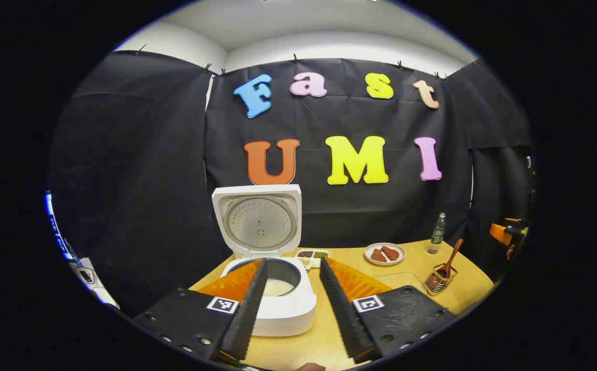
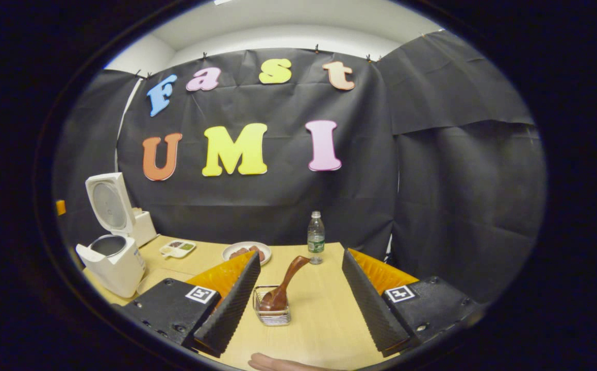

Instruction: Close the left gripper, press the button to open the rice cooker; take a wooden spoon from the chopstick holder with the right hand, scoop a spoonful of rice and pour it into the rice cooker, then put the wooden spoon back into the chopstick holder.

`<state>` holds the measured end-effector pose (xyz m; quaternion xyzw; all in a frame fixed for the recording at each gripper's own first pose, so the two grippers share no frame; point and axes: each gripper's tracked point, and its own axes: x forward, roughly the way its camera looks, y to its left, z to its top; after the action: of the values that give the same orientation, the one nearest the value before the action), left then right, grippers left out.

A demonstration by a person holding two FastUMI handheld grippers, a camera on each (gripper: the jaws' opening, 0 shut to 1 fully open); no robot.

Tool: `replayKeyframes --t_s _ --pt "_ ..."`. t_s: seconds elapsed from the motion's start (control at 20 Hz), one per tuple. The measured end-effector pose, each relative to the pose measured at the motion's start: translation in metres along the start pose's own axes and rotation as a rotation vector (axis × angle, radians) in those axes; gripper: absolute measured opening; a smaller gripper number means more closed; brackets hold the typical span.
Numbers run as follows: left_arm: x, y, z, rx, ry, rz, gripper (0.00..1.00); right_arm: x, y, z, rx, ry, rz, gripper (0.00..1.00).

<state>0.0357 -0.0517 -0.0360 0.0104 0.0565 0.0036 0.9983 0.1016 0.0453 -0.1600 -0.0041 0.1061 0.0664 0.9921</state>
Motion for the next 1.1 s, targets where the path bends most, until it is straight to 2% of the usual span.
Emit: replayKeyframes --t_s 0.1,0.15,0.2,0.3,0.45,0.65,0.7,0.75,0.8,0.85,0.9,1.05,1.1 --pt "-0.01 0.006 0.002 0.018 -0.016 0.012 0.81 0.016 0.005 -0.01 0.016 0.014 0.019 1.0" --pt "-0.009 0.006 0.005 0.034 -0.028 0.01 0.8 0.025 0.006 -0.015 0.036 0.021 0.021 1.0" --pt "-0.011 0.004 0.005 0.048 -0.029 0.005 0.91 0.033 0.009 -0.021 0.054 0.034 0.03 1.0" --pt "-0.016 0.004 0.006 0.043 -0.041 0.011 0.97 0.05 0.009 -0.028 0.074 0.047 0.032 1.0" --pt "-0.025 -0.001 0.008 0.02 -0.063 0.006 0.97 0.077 0.011 -0.04 0.074 0.069 0.044 1.0" --pt "-0.047 -0.012 -0.003 0.016 -0.067 -0.027 0.97 0.111 0.004 -0.062 0.081 0.106 0.011 1.0" --pt "-0.053 -0.014 -0.007 0.019 -0.067 -0.034 0.97 0.118 0.004 -0.072 0.09 0.131 0.015 0.95" --pt "-0.054 -0.016 -0.007 0.018 -0.062 -0.052 0.97 0.126 0.004 -0.081 0.099 0.158 0.017 0.98" --pt "-0.058 -0.022 -0.012 0.009 -0.051 -0.089 0.97 0.134 0.003 -0.089 0.106 0.176 0.013 0.92" --pt "-0.064 -0.032 -0.017 0.003 -0.045 -0.13 0.97 0.142 0.001 -0.095 0.115 0.187 0.003 0.92" --pt "-0.075 -0.038 -0.021 -0.001 -0.04 -0.156 0.97 0.15 0.0 -0.102 0.128 0.199 -0.005 0.97" --pt "-0.086 -0.029 -0.029 0.029 -0.038 -0.148 0.95 0.168 0.016 -0.126 0.183 0.264 0.052 0.92" --pt "-0.087 -0.025 -0.03 0.037 -0.038 -0.137 0.95 0.173 0.019 -0.131 0.208 0.278 0.065 0.86"
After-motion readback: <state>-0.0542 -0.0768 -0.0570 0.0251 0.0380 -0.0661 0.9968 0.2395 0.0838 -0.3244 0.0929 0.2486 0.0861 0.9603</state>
